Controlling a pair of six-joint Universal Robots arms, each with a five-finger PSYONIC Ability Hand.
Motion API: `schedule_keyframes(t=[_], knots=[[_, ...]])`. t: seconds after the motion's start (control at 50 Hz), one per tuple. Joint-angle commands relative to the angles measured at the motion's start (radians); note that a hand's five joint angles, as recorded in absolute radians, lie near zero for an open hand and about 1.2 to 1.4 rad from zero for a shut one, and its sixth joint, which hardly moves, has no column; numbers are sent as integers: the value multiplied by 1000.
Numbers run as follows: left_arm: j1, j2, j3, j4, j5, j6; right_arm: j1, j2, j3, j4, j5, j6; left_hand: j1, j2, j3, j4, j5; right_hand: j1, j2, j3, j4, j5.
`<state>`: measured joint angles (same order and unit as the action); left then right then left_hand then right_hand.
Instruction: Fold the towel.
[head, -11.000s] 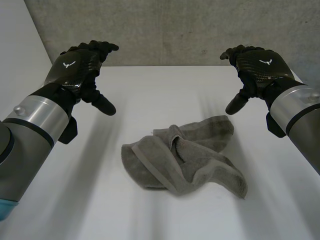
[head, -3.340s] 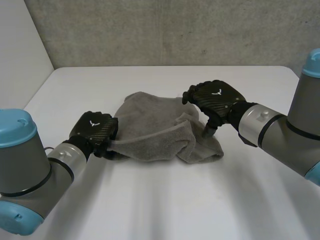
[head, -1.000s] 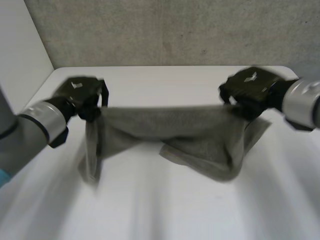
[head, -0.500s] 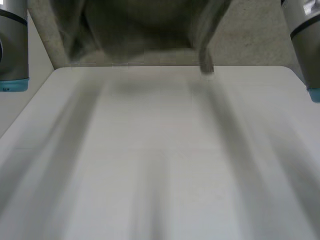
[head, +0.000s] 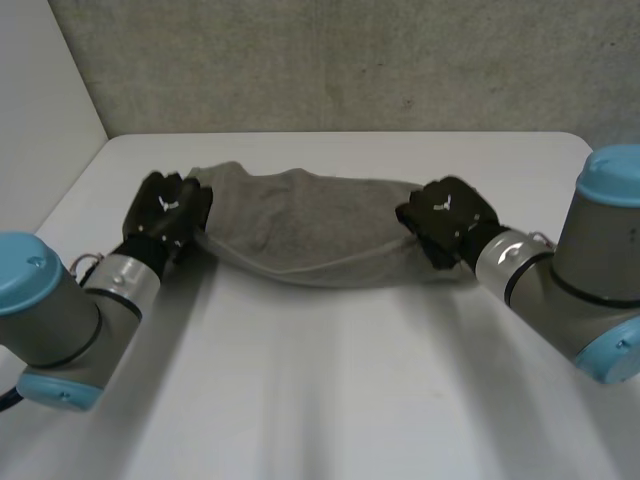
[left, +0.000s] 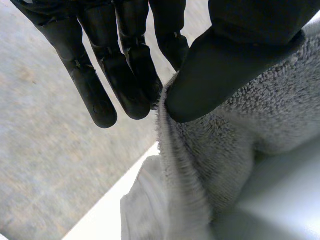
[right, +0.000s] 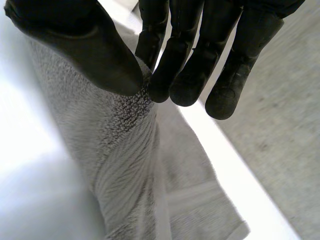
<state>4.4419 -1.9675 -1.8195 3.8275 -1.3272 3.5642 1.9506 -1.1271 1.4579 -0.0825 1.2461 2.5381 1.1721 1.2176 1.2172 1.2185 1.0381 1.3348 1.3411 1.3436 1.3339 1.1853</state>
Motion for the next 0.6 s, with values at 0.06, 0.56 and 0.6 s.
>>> schedule_keyframes(t=[0.06, 0.56, 0.6], knots=[[11, -11, -23, -29, -7, 154, 1, -23, 53, 1, 13, -24, 224, 179, 179, 178, 184, 61, 55, 53, 62, 36], [13, 42, -93, -31, -7, 150, -128, -17, -149, 230, -274, 85, 224, 179, 179, 178, 184, -1141, -1147, -1150, -1140, -1166], [11, 53, -103, -31, -7, 150, -127, 15, -192, 277, -303, 59, 224, 179, 179, 178, 184, -1129, -1136, -1138, -1129, -1154]])
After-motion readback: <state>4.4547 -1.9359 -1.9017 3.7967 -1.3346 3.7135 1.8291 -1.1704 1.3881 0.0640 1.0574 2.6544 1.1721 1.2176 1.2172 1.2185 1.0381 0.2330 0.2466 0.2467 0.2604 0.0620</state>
